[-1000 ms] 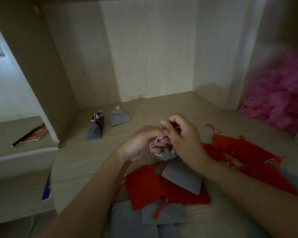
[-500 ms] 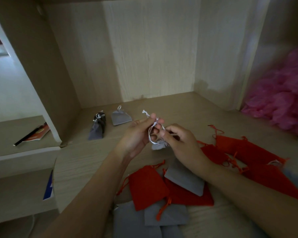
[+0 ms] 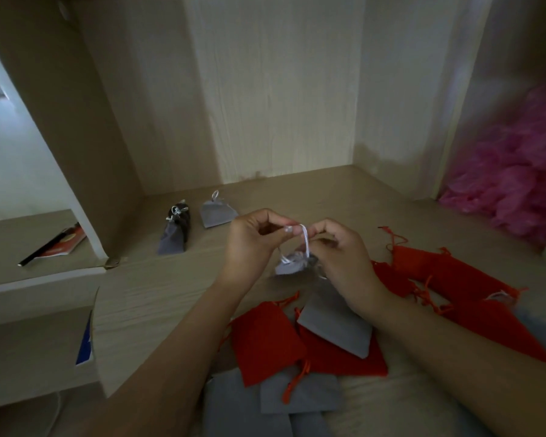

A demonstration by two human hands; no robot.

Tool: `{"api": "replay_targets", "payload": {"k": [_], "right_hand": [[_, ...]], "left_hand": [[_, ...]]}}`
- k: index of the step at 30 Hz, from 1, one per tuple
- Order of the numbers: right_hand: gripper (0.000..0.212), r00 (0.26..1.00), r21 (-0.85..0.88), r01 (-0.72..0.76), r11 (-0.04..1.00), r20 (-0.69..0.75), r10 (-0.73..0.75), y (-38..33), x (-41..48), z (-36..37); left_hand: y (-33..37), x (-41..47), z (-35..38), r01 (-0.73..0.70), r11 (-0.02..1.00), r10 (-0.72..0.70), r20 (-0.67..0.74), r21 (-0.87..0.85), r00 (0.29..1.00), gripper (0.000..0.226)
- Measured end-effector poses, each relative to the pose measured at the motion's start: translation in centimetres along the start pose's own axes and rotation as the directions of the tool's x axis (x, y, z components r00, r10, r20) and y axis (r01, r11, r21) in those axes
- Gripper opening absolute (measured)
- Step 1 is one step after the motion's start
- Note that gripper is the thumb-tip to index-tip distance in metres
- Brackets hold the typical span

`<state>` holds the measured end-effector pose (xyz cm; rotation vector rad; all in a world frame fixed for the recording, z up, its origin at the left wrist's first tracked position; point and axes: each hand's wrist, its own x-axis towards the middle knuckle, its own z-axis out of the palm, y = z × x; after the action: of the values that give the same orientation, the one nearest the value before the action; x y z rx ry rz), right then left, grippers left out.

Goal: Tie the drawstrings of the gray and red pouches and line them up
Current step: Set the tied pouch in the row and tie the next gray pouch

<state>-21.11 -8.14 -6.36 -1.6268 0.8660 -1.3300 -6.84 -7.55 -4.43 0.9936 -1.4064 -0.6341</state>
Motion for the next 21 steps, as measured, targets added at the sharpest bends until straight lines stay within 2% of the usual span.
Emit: {"api": "replay_targets", "payload": {"k": [2, 3, 6, 12, 15, 17, 19, 21], "right_hand": [[0.011, 0.999, 0.030, -0.032, 0.999, -0.005, 0.033, 0.3, 0.0, 0.2], [0.016, 0.999, 0.034, -0.029, 0.999, -0.022, 0.030, 0.4, 0.1, 0.3], [0.025, 0.997, -0.004, 0.042, 0.999, -0.066, -0.042, 0.2, 0.2, 0.0], [0.019, 0.980, -0.086, 0.159, 0.984, -0.108, -0.168, -0.6, 0.0, -0.7], [0.011, 0.976, -0.156, 0.158, 0.975, -0.125, -0.178, -0.4, 0.5, -1.1], [0.009, 0.972, -0.195, 0.127, 0.973, -0.170, -0.161, -0.1, 0.8, -1.4], [0.009, 0.964, -0.101, 0.076, 0.992, -0.246, -0.099, 0.2, 1.3, -1.5], [0.011, 0.942, 0.088, 0.007, 0.996, -0.334, 0.023, 0.2, 1.9, -1.9]], "left_hand": [[0.3, -0.1, 0.1, -0.001, 1.000, 0.001, 0.009, -0.026, 1.000, 0.011], [0.4, -0.1, 0.3, 0.002, 0.999, -0.002, 0.015, -0.032, 1.000, 0.010], [0.4, -0.3, 0.5, 0.016, 0.998, -0.014, 0.028, -0.065, 1.000, 0.012], [0.3, -0.2, 0.7, 0.014, 0.995, -0.013, 0.012, -0.103, 1.000, 0.012], [0.4, -0.1, 0.5, 0.033, 0.991, -0.029, 0.032, -0.128, 0.999, 0.011], [0.4, -0.2, 0.5, 0.101, 0.977, -0.093, 0.049, -0.185, 0.994, 0.019], [0.3, -0.3, 0.4, 0.163, 0.963, -0.153, 0.063, -0.215, 0.986, 0.019], [0.3, -0.3, 0.3, 0.195, 0.948, -0.174, 0.104, -0.250, 0.979, 0.019]]}}
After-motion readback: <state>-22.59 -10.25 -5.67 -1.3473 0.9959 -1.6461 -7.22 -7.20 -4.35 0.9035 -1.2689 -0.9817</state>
